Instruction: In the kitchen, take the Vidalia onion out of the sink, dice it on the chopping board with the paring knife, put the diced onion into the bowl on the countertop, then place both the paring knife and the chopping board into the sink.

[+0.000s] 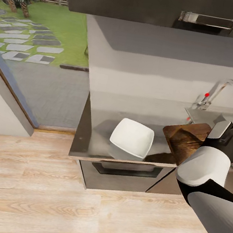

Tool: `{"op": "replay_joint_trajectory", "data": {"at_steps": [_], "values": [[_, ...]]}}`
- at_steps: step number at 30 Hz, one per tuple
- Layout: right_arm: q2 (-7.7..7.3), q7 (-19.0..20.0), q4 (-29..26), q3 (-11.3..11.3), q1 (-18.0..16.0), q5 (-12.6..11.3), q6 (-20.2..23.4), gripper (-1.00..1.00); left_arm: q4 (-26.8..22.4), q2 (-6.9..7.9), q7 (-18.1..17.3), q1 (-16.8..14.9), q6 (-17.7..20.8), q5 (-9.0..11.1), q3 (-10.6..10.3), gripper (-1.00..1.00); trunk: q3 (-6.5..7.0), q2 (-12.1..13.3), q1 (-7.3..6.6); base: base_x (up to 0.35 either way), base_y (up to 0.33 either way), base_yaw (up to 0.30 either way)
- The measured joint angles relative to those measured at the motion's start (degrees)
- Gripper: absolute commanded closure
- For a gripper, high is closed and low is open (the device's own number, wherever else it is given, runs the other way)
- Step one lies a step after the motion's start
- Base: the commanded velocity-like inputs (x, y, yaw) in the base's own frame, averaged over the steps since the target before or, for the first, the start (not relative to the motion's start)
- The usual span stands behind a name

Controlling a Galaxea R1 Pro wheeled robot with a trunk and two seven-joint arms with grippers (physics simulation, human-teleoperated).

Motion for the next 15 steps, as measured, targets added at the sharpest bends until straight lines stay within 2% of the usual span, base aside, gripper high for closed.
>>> {"op": "replay_joint_trajectory", "data": {"at_steps": [9,15], "values": [[-0.16,0.01,-0.06,-0.09,0.00,0.12,-2.44,1.00,0.04,0.00,0.00,0.00,-0.62,0.00,0.00,-1.00,0.00,0.00,0.00,0.330,0.007,0.000],[-0.19,0.02,-0.06,-0.09,-0.01,0.13,-2.80,1.00,0.03,0.00,0.00,0.00,-0.64,0.00,0.00,-1.00,0.00,0.00,0.03,0.049,0.000,0.000]]}}
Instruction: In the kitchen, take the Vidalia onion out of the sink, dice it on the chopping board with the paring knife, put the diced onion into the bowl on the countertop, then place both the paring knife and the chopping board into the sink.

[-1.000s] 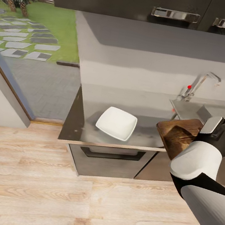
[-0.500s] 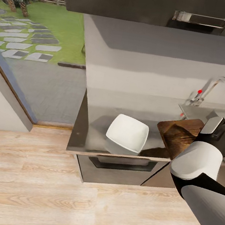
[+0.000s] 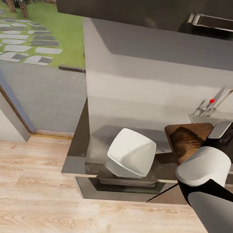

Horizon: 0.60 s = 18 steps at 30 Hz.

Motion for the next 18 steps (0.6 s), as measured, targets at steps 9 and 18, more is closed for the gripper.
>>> {"op": "replay_joint_trajectory", "data": {"at_steps": [9,18], "values": [[0.10,0.01,0.03,-0.01,0.07,0.04,-0.25,1.00,0.01,0.00,0.00,0.00,0.00,0.01,0.00,-1.00,0.00,0.00,0.00,0.002,0.000,0.000],[0.16,-0.09,0.44,-0.01,0.16,0.10,-4.43,1.00,0.04,0.00,0.00,0.00,0.00,0.04,0.02,-1.00,0.00,0.00,0.00,0.000,0.049,0.000]]}}
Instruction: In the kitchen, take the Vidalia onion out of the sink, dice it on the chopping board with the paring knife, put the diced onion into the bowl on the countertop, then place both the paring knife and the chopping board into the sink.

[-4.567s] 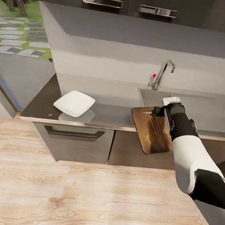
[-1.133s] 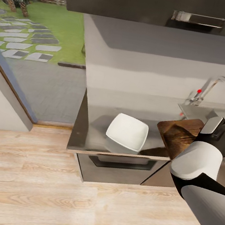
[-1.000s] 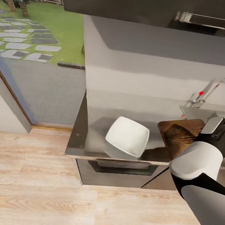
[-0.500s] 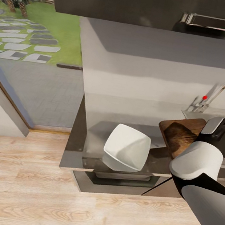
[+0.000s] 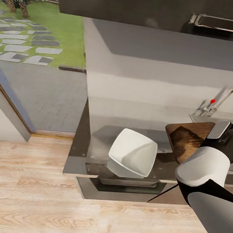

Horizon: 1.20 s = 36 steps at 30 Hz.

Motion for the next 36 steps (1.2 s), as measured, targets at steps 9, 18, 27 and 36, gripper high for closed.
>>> {"op": "replay_joint_trajectory", "data": {"at_steps": [9,18,27,36], "values": [[0.21,-0.08,0.56,-0.05,0.01,0.05,-0.77,1.00,0.01,0.00,0.00,0.01,0.00,-0.01,-0.02,-1.00,0.00,0.00,0.00,0.000,0.031,0.000],[0.14,-0.12,2.13,-0.07,0.10,0.03,-3.62,1.00,0.40,0.08,0.00,0.00,0.00,-0.03,-0.02,-1.00,0.00,0.00,0.00,0.000,0.000,0.000],[0.10,-0.15,2.89,-0.07,0.15,0.00,-4.06,1.00,0.79,0.09,0.00,0.00,0.00,-0.11,-0.01,-1.00,0.00,0.00,0.00,0.000,0.000,0.000],[-0.06,-0.06,5.49,-0.14,0.37,-0.02,-6.08,1.00,0.79,0.09,0.00,0.00,0.00,-0.06,0.00,-1.00,0.00,0.00,-0.01,0.066,0.056,0.000]]}}
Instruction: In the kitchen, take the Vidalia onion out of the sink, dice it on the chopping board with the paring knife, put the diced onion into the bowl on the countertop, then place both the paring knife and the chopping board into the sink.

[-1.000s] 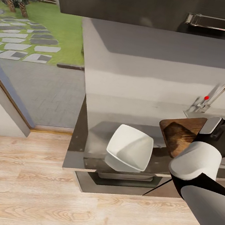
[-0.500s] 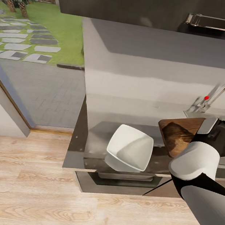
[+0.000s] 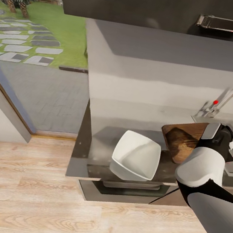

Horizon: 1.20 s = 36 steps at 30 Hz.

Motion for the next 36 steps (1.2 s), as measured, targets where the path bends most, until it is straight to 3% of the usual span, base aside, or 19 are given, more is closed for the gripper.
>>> {"op": "replay_joint_trajectory", "data": {"at_steps": [8,15,23,36], "values": [[-0.10,0.03,1.15,-0.40,0.00,0.07,-1.21,1.00,0.00,0.00,0.00,0.00,0.00,0.02,0.00,-1.00,0.00,0.00,0.00,0.120,0.112,0.000],[-0.24,0.09,1.08,-2.87,0.00,0.17,-2.70,1.00,0.00,0.00,0.00,0.00,0.00,0.02,-0.01,-1.00,-0.01,0.00,0.01,0.014,0.020,0.000],[-1.31,0.09,1.10,-3.07,0.04,0.18,-2.93,1.00,0.00,-0.08,0.00,0.00,0.00,0.01,-0.01,-1.00,-0.59,0.01,0.02,0.001,0.001,0.000],[-1.50,0.11,1.12,-3.08,0.09,0.14,-2.96,1.00,0.01,-0.07,0.00,0.00,0.00,0.02,-0.01,-1.00,-1.80,0.01,0.02,0.000,0.000,0.000]]}}
